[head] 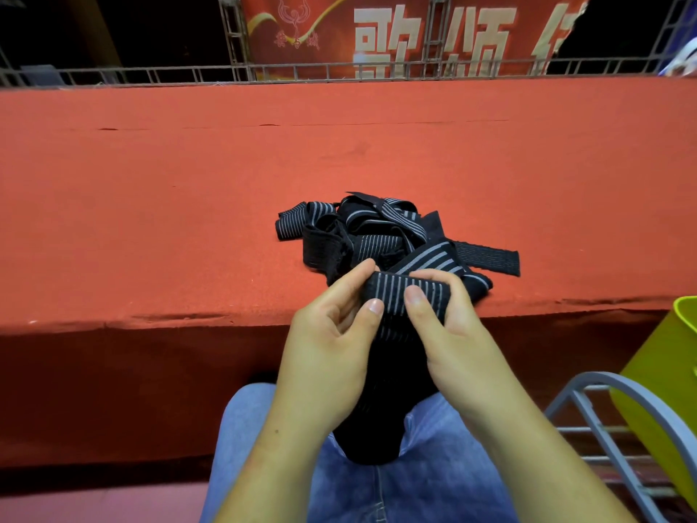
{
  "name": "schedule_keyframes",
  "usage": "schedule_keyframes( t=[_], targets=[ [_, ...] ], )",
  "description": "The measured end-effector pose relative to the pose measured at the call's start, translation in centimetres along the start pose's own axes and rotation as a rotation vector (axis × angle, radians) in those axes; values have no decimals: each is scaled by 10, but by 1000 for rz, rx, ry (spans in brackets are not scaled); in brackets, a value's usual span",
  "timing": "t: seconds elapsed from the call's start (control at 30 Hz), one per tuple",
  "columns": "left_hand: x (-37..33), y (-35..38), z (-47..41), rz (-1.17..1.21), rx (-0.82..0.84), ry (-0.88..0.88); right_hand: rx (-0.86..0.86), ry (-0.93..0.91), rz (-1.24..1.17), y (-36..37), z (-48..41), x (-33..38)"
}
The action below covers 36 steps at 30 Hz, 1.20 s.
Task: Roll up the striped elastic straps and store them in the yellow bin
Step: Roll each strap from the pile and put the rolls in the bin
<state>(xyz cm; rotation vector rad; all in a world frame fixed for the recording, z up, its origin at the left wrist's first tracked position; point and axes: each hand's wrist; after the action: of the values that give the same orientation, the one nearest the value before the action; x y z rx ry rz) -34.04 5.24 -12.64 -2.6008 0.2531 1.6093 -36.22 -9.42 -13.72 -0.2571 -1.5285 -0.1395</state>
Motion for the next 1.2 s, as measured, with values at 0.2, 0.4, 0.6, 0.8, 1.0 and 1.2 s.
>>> schedule_keyframes(
  t=[0.2, 0.4, 0.6, 0.8, 1.0, 1.2],
  targets=[
    [4, -2, 0, 22, 3, -30, -21, -68, 14, -4, 2, 1],
    [7, -2, -1, 35, 13, -12, -5, -49, -9, -5, 3, 2],
    [5, -3, 0, 43, -10, 46, 37, 8, -85, -3, 5, 3],
    [4, -2, 0, 62, -44, 82, 107, 79, -176, -1, 8, 6],
    [2, -2, 1, 89, -44, 146, 163, 171, -199, -2, 6, 4],
    [2, -1, 1, 123, -47, 152, 208, 189, -186, -3, 5, 3]
  ],
)
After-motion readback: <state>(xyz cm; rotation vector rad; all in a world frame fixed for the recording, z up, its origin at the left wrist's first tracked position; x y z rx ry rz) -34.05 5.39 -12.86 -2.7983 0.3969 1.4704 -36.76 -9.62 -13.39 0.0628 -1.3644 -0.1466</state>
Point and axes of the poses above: each hand's wrist, its own z-axis away from the middle knuckle, its own y-axis out of the palm, x = y × z, and after that the axes turned 11 degrees about y, right-handed
